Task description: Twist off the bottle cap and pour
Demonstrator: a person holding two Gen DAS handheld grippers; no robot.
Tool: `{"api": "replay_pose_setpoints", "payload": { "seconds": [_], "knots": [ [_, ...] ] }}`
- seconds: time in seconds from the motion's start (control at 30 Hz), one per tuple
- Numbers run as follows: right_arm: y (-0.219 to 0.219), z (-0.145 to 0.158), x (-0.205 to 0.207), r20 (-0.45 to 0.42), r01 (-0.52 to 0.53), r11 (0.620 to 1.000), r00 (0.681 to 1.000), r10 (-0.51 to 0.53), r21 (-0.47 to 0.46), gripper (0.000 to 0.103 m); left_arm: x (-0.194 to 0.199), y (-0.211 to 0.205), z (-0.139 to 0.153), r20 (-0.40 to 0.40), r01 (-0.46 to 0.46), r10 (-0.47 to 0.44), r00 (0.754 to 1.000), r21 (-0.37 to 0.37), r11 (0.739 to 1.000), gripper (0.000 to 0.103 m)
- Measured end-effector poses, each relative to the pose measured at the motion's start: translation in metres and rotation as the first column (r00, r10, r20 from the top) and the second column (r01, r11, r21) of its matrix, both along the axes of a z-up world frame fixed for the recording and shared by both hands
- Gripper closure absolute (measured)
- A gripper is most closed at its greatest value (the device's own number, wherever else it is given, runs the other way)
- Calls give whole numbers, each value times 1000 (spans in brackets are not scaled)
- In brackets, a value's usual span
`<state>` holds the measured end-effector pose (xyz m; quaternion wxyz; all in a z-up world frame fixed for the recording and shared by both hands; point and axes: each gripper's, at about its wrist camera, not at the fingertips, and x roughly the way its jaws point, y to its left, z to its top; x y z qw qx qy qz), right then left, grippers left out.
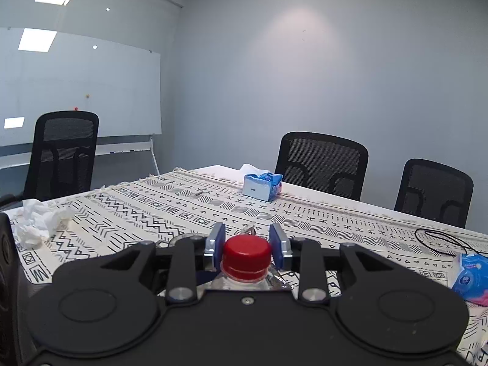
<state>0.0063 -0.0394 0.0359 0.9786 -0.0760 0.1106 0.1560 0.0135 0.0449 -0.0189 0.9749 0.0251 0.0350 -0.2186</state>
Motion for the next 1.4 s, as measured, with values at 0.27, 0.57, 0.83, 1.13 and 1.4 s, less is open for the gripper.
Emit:
{"api": "replay_pose_setpoints", "payload": {
  "seconds": [0.27, 0.57, 0.83, 1.13, 1.4],
  "knots": [
    [1, -3, 8, -28, -3, 1000, 1000, 3, -7, 68, -4, 2, 4, -9, 6, -6, 1000, -8, 1000, 63],
    [-12, -6, 13, -19, -69, 997, 997, 70, 32, 70, 3, 18, 11, -40, 101, -102, 994, -23, 995, 67],
    [-41, -11, 26, 16, -254, 964, 967, 253, 79, 70, 13, 28, 9, -41, 190, -191, 981, -25, 981, 67],
    [-54, -6, 31, 7, -284, 949, 958, 286, 135, 69, 6, 23, -1, 13, 157, -157, 988, -3, 988, 61],
    [-43, -3, 24, -22, -208, 968, 977, 213, 140, 69, 3, 20, -22, -40, 135, -135, 990, 13, 991, 45]
  ]
}}
